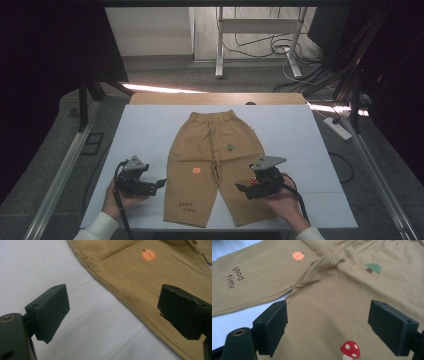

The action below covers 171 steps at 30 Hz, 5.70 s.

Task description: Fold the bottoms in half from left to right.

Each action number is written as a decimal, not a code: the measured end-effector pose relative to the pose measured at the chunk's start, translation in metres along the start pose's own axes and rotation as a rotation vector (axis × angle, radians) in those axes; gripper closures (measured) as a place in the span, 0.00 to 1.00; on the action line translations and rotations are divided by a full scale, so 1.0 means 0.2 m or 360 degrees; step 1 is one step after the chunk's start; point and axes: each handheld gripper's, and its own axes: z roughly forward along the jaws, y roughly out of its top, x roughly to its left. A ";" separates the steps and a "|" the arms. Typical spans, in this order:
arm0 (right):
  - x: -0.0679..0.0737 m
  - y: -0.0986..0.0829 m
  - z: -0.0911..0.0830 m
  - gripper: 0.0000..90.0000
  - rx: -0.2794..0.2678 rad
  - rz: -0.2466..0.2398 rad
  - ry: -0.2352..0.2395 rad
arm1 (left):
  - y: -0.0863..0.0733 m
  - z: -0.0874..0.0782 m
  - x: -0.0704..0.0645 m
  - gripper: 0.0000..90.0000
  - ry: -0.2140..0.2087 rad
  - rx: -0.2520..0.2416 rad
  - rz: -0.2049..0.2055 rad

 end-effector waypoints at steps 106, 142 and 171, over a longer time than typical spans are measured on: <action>0.86 0.32 0.67 0.24 0.0265 -0.0510 0.0537 | -0.01 0.02 0.04 0.13 0.0039 0.0025 -0.0018; 0.72 0.33 0.54 0.95 0.0166 -0.0438 0.0498 | 0.25 0.10 0.08 0.13 -0.0017 -0.0040 -0.0037; 0.72 0.33 0.54 0.95 0.0174 -0.0424 0.0513 | 0.44 0.34 0.21 0.14 -0.0066 -0.0006 -0.0098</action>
